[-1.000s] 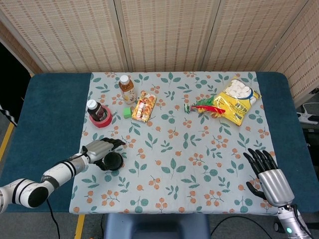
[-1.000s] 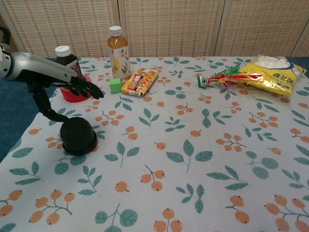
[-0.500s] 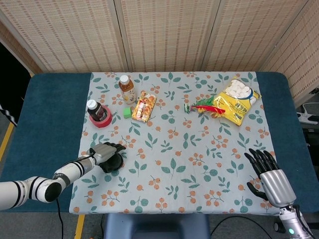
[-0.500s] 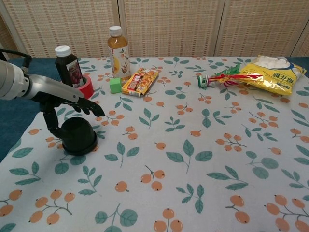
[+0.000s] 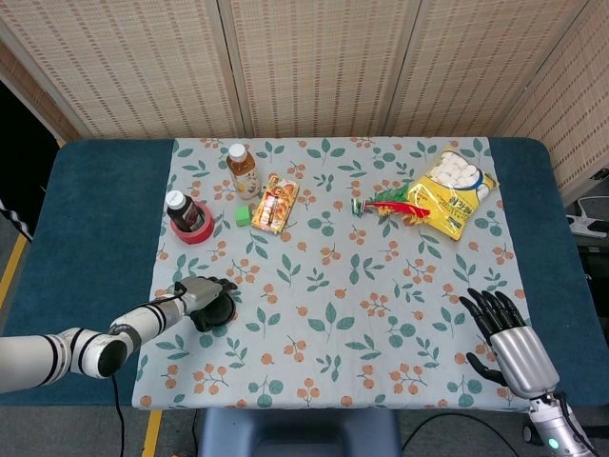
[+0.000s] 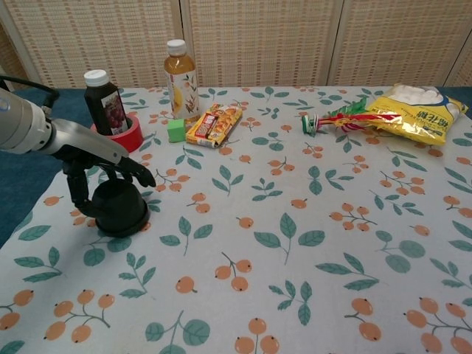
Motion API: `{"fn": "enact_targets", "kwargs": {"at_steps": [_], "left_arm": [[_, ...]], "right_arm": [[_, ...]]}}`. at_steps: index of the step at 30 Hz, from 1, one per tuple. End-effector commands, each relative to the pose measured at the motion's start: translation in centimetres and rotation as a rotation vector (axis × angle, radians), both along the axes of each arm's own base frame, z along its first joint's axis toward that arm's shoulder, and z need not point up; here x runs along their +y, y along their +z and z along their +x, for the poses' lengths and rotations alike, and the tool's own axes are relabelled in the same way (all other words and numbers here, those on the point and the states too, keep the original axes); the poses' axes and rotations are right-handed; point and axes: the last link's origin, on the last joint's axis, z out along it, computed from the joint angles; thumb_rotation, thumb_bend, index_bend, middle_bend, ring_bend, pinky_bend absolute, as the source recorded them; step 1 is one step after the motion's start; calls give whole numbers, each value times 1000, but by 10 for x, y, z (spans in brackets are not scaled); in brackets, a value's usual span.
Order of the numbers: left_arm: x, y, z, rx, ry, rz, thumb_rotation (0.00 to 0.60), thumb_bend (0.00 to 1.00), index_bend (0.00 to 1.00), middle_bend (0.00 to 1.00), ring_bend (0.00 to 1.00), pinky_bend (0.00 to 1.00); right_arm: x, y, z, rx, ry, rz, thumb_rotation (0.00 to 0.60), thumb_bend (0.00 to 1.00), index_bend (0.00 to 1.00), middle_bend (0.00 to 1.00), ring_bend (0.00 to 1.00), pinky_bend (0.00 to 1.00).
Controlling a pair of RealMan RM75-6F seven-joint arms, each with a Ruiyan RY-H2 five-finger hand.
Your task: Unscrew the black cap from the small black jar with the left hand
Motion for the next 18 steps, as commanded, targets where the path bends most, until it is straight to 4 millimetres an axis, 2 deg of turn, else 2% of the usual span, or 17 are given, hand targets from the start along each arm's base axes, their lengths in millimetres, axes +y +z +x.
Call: {"fn": "enact_targets", "kwargs": {"at_steps": [1, 18], "left_arm": [[0, -1, 1, 8, -1, -4, 600, 365, 0, 0, 0, 107], [4, -7, -4, 95, 15, -22, 600, 367, 0, 0, 0, 147]], "right_arm": [[0, -1, 0, -1, 0, 11, 600, 194, 0, 0, 0, 0], [2, -2, 2, -16, 2, 53, 600, 194, 0, 0, 0, 0]]}}
